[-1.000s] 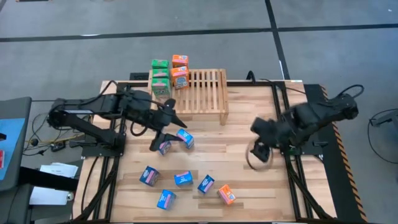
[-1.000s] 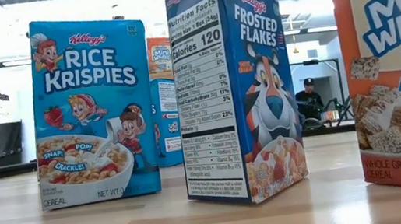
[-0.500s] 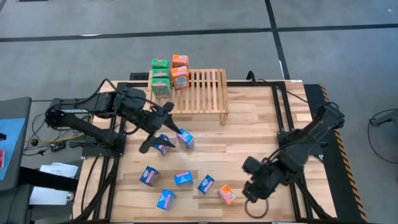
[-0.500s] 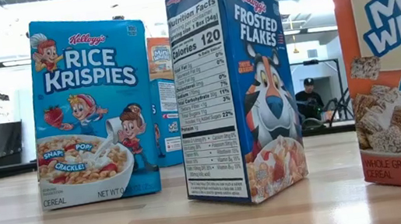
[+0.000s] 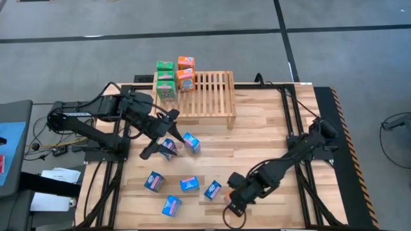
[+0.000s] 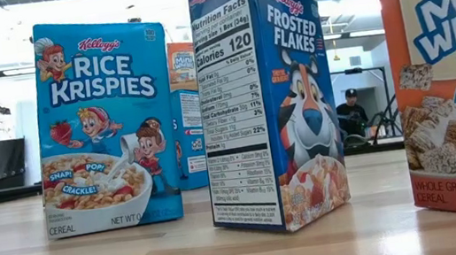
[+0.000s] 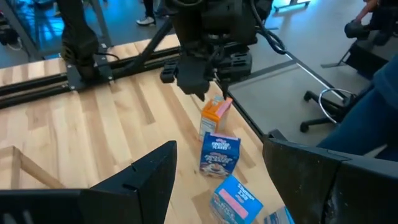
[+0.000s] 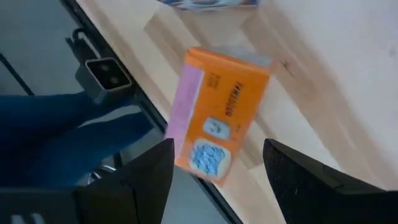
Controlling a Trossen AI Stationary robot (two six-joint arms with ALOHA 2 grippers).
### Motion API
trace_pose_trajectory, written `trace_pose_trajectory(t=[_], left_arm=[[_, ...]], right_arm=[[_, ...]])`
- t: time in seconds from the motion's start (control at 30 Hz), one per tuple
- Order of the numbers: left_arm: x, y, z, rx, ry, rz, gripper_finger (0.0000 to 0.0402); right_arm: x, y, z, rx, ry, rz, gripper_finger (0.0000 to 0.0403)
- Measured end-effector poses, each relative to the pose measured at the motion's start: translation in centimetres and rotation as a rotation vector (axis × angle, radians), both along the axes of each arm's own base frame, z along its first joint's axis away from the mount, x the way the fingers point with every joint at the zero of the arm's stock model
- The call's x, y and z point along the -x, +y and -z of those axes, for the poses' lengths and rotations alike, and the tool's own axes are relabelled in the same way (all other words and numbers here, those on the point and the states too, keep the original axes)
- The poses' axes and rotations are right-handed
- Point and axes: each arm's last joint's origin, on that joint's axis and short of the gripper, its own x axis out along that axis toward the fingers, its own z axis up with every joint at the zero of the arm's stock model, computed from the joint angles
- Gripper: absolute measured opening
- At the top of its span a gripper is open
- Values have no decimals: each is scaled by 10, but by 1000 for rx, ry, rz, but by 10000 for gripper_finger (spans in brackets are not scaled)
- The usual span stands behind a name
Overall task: Stack cereal on shelf
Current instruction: Put the orange cereal box on the shelf aligned with the other cereal boxes
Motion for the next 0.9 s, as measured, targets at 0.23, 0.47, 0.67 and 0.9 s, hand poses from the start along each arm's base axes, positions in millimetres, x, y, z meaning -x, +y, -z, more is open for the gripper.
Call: trace_pose_trajectory(t=[0.23, 0.47, 0.67, 0.9], left_arm=[[0, -6, 1, -12, 2, 3, 228], [1, -8, 2, -18, 12, 2, 228], [1, -8, 2, -21, 13, -5, 228], [2, -8, 3, -24, 30, -6, 228]], right_arm=[[3, 8, -7, 24, 0, 108, 272], [-3, 13, -10, 106, -31, 133, 272], [-8, 13, -3, 169, 27, 112, 272], [-16, 18, -2, 127, -28, 110, 272]])
